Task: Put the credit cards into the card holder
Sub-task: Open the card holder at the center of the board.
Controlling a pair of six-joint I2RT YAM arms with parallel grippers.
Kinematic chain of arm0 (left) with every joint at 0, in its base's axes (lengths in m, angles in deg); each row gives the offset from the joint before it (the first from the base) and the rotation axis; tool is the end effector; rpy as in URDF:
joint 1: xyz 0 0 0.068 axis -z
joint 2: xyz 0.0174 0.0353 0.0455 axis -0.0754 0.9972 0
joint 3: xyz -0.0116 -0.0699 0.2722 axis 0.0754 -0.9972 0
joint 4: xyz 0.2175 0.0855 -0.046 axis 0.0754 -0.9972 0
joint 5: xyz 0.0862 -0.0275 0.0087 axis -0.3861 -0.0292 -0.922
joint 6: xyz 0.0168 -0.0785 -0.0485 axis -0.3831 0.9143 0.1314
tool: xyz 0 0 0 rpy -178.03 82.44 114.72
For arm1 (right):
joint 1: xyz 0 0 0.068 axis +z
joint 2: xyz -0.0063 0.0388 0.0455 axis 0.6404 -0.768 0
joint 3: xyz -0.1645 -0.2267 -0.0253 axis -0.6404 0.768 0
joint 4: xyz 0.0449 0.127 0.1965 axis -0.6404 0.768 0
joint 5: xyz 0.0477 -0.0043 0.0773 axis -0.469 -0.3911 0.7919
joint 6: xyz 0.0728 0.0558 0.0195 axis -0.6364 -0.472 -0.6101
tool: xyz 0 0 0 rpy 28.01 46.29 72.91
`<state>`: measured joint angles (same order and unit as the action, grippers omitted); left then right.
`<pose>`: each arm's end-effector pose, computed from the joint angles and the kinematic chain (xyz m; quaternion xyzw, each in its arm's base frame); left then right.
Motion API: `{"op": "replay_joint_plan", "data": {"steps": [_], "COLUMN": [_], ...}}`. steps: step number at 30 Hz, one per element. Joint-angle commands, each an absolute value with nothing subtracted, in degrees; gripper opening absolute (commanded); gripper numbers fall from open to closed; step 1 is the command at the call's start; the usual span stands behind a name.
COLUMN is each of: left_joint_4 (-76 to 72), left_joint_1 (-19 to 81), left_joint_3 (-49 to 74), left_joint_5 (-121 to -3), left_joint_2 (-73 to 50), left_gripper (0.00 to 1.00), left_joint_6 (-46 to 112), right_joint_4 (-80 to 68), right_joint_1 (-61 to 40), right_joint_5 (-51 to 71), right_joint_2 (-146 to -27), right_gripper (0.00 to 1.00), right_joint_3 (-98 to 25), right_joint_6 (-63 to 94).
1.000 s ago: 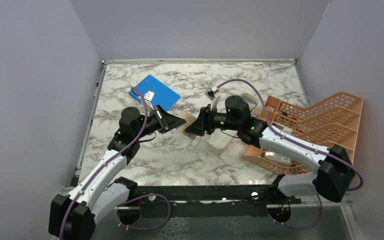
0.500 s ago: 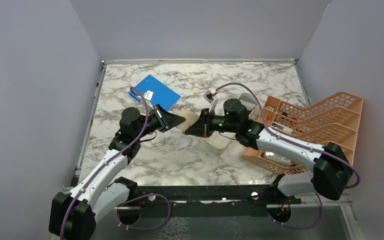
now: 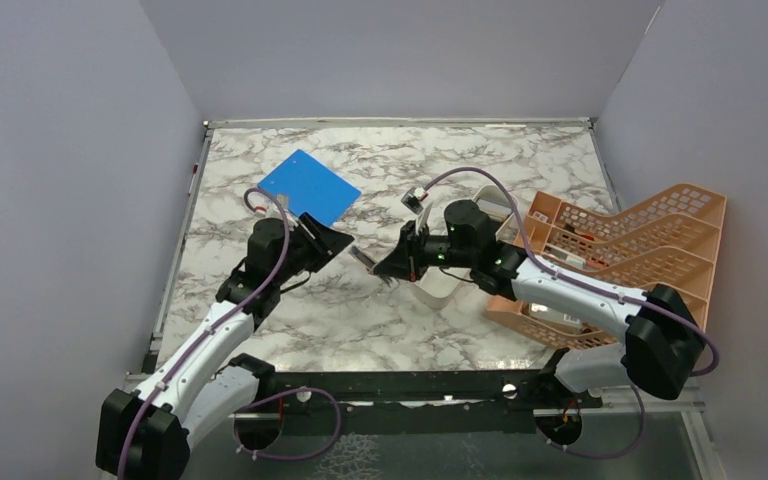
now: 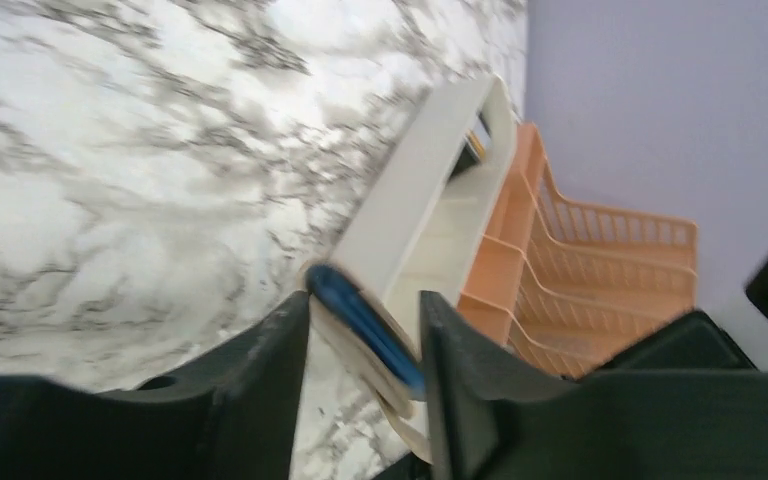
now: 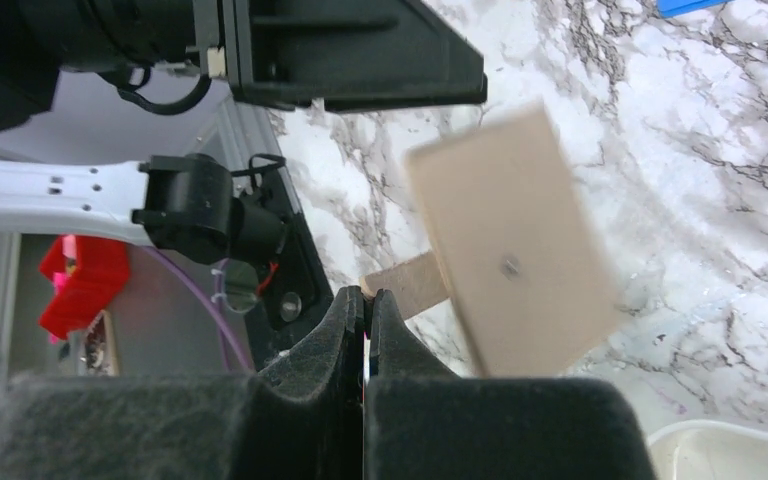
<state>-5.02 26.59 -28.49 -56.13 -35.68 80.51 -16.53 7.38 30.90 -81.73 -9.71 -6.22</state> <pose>0.1967 -0.1026 0.2521 -0.1927 0.7960 -0.4448 0.3625 0.1879 0.2620 0.2835 -0.2701 0.7497 0.5062 0.3299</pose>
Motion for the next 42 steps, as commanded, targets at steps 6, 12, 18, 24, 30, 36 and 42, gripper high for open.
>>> {"op": "replay_joint_plan", "data": {"steps": [6,12,18,24,30,36,42], "left_joint_4": [-15.52,-19.57,-19.83,-18.86,-18.82,-13.27,-13.27], "left_joint_1": [26.03,25.62,21.43,19.97,18.0,17.93,17.96], "left_joint_3": [-27.44,-24.77,-25.1,-25.31,-25.67,-27.42,-25.28], "left_joint_5": [-71.53,-68.77,-63.31,-62.17,-60.2,-55.86,-52.74], "left_joint_2": [-35.41,-31.7,-26.97,-27.49,-27.4,-24.65,-18.42], "left_gripper": [0.61,0.61,0.6,0.59,0.59,0.59,0.59], "left_joint_6": [73.48,66.3,67.03,64.32,65.67,63.02,63.61], "right_joint_4": [-9.87,-6.71,-5.22,-1.84,1.19,-1.21,-17.28], "right_joint_1": [7.73,7.73,7.73,7.81,7.81,7.81,9.29], "right_joint_5": [32.83,36.16,28.15,36.03,28.77,29.64,25.21], "right_joint_2": [-88.26,-93.12,-96.74,-100.42,-100.57,-99.37,-99.25], "right_gripper": [0.01,0.01,0.01,0.04,0.04,0.04,0.07], "right_joint_3": [-17.99,-24.15,-32.27,-31.22,-26.68,-26.45,-17.19], "right_joint_6": [13.08,26.94,25.11,19.68,16.18,-1.03,-21.07]}}
